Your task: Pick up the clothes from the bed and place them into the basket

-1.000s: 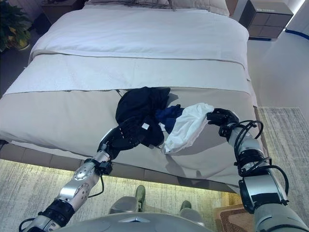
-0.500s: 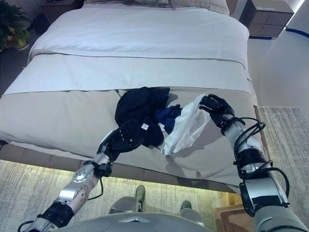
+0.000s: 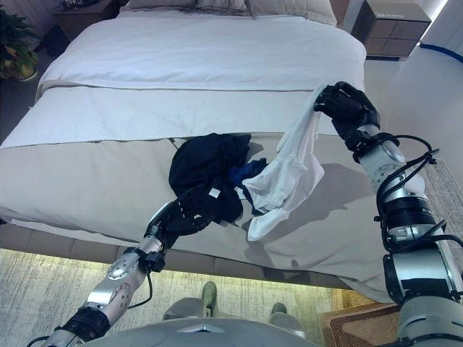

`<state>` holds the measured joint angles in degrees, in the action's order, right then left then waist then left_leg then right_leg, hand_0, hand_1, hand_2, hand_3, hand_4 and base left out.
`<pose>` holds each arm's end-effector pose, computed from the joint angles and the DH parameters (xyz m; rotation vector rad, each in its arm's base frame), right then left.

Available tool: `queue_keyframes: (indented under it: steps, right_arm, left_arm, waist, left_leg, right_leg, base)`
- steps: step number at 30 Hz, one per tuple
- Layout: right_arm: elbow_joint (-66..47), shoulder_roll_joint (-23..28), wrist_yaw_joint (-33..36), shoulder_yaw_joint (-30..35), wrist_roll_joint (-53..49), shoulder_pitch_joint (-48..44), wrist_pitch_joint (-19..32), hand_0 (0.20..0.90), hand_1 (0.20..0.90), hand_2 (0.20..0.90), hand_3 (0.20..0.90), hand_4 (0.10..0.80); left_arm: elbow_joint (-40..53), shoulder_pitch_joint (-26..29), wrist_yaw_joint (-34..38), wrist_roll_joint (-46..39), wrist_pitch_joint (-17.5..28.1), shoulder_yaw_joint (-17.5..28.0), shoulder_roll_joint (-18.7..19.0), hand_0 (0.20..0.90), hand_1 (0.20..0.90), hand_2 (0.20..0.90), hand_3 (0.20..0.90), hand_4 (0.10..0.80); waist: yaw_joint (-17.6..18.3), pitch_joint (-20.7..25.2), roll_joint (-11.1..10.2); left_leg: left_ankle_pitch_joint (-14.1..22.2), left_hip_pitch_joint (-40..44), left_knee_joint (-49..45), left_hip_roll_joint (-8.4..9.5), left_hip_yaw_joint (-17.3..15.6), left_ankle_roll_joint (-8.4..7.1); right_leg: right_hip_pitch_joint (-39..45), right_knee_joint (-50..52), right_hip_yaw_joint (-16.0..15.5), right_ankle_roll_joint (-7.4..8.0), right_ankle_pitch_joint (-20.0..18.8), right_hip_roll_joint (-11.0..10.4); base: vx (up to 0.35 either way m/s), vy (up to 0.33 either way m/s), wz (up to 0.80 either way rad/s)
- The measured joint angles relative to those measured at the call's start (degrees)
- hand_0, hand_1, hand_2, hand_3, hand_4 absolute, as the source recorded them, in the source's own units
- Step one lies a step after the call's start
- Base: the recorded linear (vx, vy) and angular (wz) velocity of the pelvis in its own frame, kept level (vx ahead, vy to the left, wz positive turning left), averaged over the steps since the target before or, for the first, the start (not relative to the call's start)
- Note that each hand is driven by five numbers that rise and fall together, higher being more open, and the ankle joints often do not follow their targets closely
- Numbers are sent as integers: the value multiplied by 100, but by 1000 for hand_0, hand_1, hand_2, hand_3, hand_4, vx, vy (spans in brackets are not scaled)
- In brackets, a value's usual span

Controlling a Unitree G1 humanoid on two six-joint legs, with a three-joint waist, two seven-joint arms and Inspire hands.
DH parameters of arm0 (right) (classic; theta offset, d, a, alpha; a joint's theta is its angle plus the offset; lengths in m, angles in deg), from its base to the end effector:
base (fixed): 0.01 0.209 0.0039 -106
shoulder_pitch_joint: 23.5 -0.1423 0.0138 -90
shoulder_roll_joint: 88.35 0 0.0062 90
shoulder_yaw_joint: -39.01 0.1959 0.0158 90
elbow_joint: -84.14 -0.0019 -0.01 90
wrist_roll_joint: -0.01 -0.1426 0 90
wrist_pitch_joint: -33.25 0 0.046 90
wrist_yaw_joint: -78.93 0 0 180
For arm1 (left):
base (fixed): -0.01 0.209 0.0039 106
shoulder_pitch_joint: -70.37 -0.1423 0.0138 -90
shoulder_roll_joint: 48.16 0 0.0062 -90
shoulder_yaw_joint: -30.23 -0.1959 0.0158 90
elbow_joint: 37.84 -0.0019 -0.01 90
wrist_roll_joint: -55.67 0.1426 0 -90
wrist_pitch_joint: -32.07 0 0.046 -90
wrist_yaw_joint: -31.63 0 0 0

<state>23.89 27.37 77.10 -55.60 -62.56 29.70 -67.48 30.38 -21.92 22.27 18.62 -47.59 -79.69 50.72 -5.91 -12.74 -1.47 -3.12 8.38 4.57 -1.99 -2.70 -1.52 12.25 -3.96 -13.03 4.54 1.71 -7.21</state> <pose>0.3151 -0.2869 0.1554 0.3956 -0.0150 -0.0056 0.1723 0.2086 -0.0373 -0.1819 0.3442 -0.2350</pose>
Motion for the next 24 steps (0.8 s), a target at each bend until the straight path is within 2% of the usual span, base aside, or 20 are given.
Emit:
queue_keyframes:
  steps: [7,19,20,21,24]
  right_arm:
    - [1,86,108,166,-413,-24,2,300,300,300,200,100]
    - [-25,981,799,174,-724,-907,7,300,300,300,200,100]
    - [-26,1028,876,173,-726,-998,6,300,300,300,200,100]
    - [-27,1051,950,174,-726,-1121,7,300,300,300,200,100]
    - [-60,1173,1120,174,-733,-1365,7,300,300,300,200,100]
  left_arm:
    - [0,2,1,1,0,-5,-4,900,900,900,900,800]
    - [-453,10,10,32,0,-10,-2,900,900,900,900,800]
    - [-466,12,10,77,0,-10,-3,900,900,900,900,800]
    - [-482,12,11,111,-1,-12,-4,900,900,900,900,800]
    - [-497,51,11,119,-1,-20,-19,900,900,900,900,800]
  waist:
    - [65,9,-16]
    - [250,9,-33]
    - [283,9,-37]
    - [313,9,-37]
    - [385,19,-64]
  left_leg:
    - [0,17,18,-8,-8,0]
    - [0,117,45,-4,-164,0]
    - [1,127,45,-6,-188,0]
    - [1,134,45,-8,-226,0]
    - [1,140,45,-5,-342,1]
  right_leg:
    - [0,-2,16,0,0,-5]
    - [-3,1,178,3,-3,4]
    - [-12,4,204,9,-7,5]
    - [-27,-3,273,76,-48,6]
    - [-93,-3,419,73,-79,1]
  base:
    - [0,0,0]
    - [14,10,-7]
    - [19,19,-12]
    - [20,24,-23]
    - [24,40,-24]
